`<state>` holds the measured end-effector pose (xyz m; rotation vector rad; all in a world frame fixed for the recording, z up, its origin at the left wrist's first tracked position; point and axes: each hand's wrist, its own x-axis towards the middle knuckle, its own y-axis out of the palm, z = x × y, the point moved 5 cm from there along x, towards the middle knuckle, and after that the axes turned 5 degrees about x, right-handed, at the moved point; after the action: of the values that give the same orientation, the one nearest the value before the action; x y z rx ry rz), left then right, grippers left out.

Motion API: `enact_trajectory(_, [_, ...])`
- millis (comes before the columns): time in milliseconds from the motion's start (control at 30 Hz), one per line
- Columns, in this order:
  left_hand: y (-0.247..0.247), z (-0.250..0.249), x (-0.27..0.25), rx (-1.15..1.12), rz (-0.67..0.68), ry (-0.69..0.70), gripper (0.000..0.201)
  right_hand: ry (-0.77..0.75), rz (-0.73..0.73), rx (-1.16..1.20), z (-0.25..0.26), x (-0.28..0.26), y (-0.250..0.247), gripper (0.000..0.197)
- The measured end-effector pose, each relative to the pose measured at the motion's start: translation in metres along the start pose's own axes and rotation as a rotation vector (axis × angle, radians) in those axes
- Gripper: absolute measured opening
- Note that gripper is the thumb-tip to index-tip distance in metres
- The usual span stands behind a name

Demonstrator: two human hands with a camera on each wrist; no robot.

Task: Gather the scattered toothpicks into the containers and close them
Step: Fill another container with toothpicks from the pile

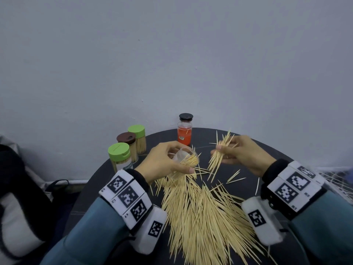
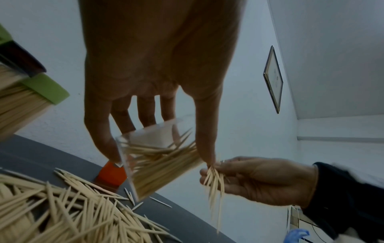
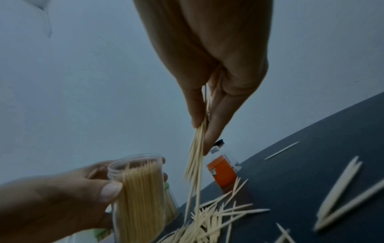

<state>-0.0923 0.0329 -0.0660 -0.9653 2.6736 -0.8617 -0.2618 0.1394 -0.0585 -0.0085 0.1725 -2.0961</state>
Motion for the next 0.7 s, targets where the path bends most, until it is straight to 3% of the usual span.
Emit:
enact_trajectory(367, [0.010, 0.002, 0.000, 0.035, 0.049, -0.005, 0.052, -0.348, -0.168, 0.076, 0.045, -0.012, 0.002, 0.013])
enact_trajectory(533, [0.015, 0.002, 0.001, 0.051, 0.057, -0.005, 0.054, -0.373, -0.119, 0.115, 0.044, -0.017, 0.015, 0.004])
enact_trajectory(700, [0.019, -0.001, -0.001, 0.025, 0.066, 0.016, 0.052, -0.378, -0.042, 0.004, 0.026, -0.021, 0.038, 0.004])
